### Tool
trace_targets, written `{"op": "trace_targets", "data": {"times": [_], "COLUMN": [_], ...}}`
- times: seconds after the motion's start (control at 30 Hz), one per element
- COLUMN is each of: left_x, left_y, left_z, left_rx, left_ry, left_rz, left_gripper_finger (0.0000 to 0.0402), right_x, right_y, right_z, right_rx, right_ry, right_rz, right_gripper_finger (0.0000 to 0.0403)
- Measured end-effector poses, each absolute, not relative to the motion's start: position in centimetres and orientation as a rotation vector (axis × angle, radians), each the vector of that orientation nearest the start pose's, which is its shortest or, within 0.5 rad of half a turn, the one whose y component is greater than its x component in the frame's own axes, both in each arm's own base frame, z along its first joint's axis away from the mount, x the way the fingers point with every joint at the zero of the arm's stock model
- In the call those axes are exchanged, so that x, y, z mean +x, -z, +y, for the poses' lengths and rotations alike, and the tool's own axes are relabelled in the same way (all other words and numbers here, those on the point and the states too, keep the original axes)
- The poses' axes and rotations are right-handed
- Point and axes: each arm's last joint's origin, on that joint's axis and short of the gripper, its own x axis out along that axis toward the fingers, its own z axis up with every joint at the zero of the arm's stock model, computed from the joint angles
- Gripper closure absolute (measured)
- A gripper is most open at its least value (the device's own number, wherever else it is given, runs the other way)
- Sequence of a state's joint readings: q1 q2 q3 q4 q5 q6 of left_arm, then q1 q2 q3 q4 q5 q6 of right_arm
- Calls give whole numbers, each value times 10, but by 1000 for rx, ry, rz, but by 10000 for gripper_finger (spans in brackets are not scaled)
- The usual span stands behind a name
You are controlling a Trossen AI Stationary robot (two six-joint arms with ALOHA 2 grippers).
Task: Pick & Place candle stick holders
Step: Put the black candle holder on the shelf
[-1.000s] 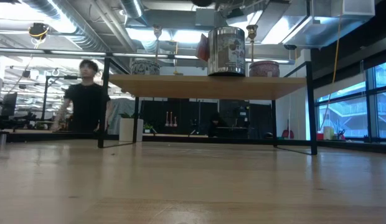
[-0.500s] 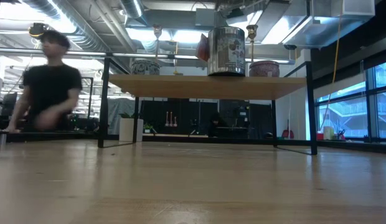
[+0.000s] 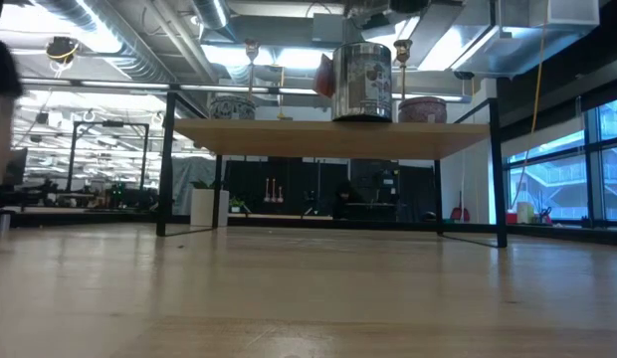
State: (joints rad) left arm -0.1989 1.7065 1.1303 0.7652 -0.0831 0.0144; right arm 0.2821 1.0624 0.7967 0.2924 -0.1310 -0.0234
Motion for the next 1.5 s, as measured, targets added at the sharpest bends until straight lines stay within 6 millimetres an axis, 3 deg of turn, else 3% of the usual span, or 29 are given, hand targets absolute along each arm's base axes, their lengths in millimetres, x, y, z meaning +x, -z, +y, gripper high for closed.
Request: {"op": "trace_targets", "data": {"times": [0.37,0.57,0.97,1.5], "left_x": [386,386,386,381], "left_y": [-290,-290,-289,-293], "left_z": [-80,-79,-75,-94], "left_rx": [-21,-22,-9,71], "left_ry": [121,116,47,30], "left_rz": [-161,-168,-158,-195], "left_gripper_finger": [394,394,394,394], "right_x": [232,232,247,247], "right_y": [-331,-331,-321,-322], "right_z": [71,71,75,75], "right_rx": [-27,-27,-27,-25], "right_ry": [-413,-413,-382,-379], "right_rz": [-60,-59,-52,-56], "right_gripper_finger": [229,268,266,279]}}
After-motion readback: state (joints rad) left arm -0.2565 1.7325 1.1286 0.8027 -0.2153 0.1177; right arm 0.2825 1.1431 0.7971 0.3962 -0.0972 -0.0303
